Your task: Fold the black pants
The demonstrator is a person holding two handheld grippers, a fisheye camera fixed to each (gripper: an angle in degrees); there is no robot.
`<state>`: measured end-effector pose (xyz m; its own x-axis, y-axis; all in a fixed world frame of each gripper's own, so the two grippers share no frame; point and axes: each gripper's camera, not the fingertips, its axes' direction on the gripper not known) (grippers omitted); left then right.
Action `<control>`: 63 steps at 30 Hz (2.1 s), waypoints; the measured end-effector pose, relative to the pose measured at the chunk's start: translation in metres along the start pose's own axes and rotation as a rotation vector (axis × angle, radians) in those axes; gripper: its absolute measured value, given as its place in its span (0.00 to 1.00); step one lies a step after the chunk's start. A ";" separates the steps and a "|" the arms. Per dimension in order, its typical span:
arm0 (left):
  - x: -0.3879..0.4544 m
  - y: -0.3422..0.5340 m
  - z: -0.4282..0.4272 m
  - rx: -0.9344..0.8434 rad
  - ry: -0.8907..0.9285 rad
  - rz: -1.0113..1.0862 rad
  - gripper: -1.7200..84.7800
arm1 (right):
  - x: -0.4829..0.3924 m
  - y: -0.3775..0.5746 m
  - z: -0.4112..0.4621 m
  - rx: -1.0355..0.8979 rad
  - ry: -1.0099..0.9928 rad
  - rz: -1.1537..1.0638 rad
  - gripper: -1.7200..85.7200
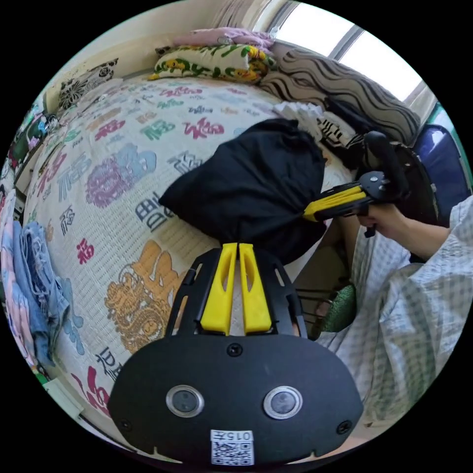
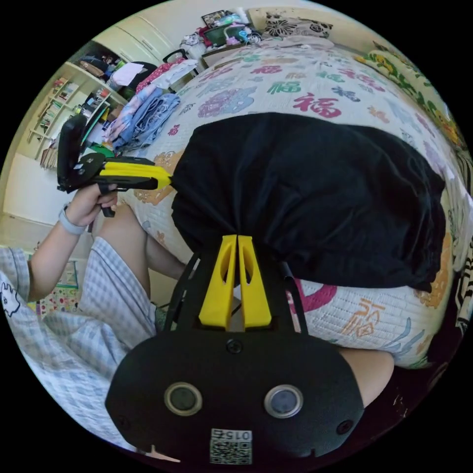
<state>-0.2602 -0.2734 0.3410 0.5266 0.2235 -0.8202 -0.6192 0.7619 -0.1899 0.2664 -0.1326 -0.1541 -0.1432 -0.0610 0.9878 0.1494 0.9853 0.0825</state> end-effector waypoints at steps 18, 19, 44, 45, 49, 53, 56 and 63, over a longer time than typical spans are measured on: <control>-0.049 0.122 0.022 0.269 0.448 -0.791 0.17 | -0.098 -0.214 0.090 -0.193 0.030 -0.462 0.14; -0.044 0.125 0.027 0.278 0.462 -0.806 0.17 | -0.111 -0.235 0.120 -0.290 0.047 -0.461 0.14; 0.020 0.192 -0.104 0.537 0.165 -0.584 0.04 | -0.127 -0.296 0.018 -0.084 -0.211 -0.492 0.03; 0.030 0.185 -0.106 0.536 0.153 -0.560 0.04 | -0.116 -0.293 0.007 -0.073 -0.235 -0.498 0.03; 0.108 0.117 -0.091 0.556 0.128 -0.397 0.05 | -0.006 -0.265 -0.081 0.008 -0.423 -0.469 0.04; 0.177 0.044 -0.037 0.566 0.116 -0.306 0.05 | 0.140 -0.230 -0.147 0.062 -0.507 -0.347 0.04; 0.212 -0.005 0.017 0.504 0.066 -0.281 0.06 | 0.239 -0.211 -0.159 0.059 -0.515 -0.192 0.06; 0.244 -0.071 0.116 0.280 0.067 -0.262 0.09 | 0.362 -0.174 -0.176 0.128 -0.416 0.123 0.10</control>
<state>-0.0204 -0.2026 0.2169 0.6007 -0.0343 -0.7987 -0.2805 0.9265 -0.2507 0.3609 -0.3540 0.2122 -0.5169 0.1013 0.8500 0.0718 0.9946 -0.0749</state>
